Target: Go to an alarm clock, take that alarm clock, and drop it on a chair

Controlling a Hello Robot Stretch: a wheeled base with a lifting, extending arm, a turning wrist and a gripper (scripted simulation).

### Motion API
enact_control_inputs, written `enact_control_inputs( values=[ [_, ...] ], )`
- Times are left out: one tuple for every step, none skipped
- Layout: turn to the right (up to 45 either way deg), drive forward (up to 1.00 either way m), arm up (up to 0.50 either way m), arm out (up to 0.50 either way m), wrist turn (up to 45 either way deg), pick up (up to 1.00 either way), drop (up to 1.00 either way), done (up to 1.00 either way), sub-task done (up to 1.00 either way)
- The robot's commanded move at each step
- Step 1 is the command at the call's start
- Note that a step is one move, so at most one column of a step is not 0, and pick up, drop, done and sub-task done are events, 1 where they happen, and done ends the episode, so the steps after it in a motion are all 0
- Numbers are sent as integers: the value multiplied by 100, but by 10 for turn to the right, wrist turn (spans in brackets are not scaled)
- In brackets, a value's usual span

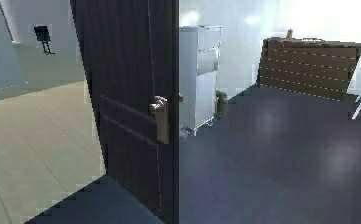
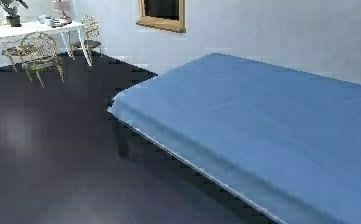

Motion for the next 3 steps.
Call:
enact_control_inputs(
  values=[
    [420,0,0,0,0,0,0,0,0],
    [0,100,0,0,0,0,0,0,0],
    [60,0,0,0,0,0,0,0,0]
  ],
)
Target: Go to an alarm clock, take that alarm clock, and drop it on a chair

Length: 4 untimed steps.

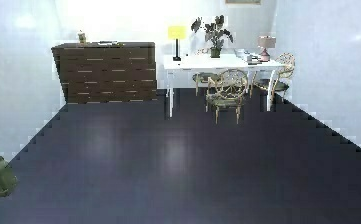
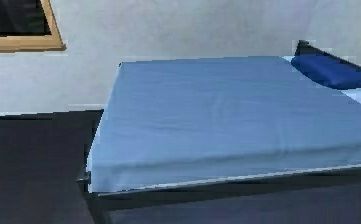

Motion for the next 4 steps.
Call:
enact_control_inputs(
  values=[
    [0,55,0,0,0,0,0,0,0],
    [300,0,0,0,0,0,0,0,0],
    [0,100,0,0,0,0,0,0,0],
    [30,0,0,0,0,0,0,0,0]
  ],
)
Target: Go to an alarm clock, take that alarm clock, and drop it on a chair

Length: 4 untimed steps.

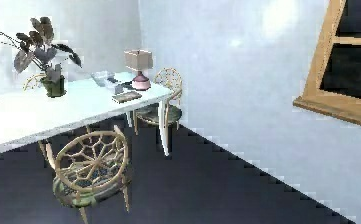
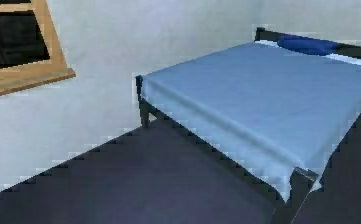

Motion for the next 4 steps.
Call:
enact_control_inputs(
  values=[
    [0,90,0,0,0,0,0,0,0],
    [-450,0,0,0,0,0,0,0,0],
    [-450,0,0,0,0,0,0,0,0],
    [-300,0,0,0,0,0,0,0,0]
  ],
)
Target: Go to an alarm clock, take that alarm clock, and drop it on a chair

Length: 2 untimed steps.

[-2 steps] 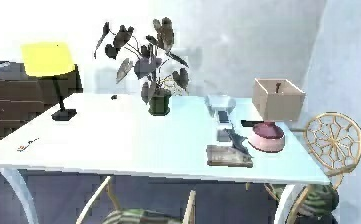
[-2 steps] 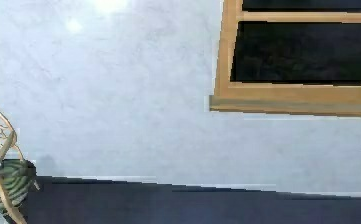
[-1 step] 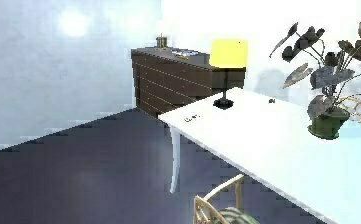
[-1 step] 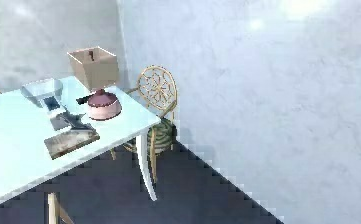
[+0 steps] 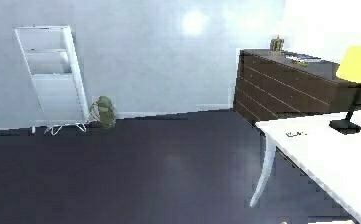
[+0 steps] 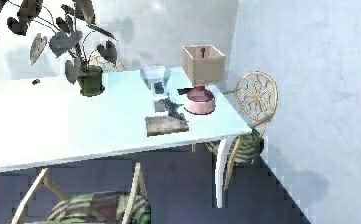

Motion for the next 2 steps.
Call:
enact_control_inputs(
  values=[
    [450,0,0,0,0,0,0,0,0],
    [450,0,0,0,0,0,0,0,0]
  ],
)
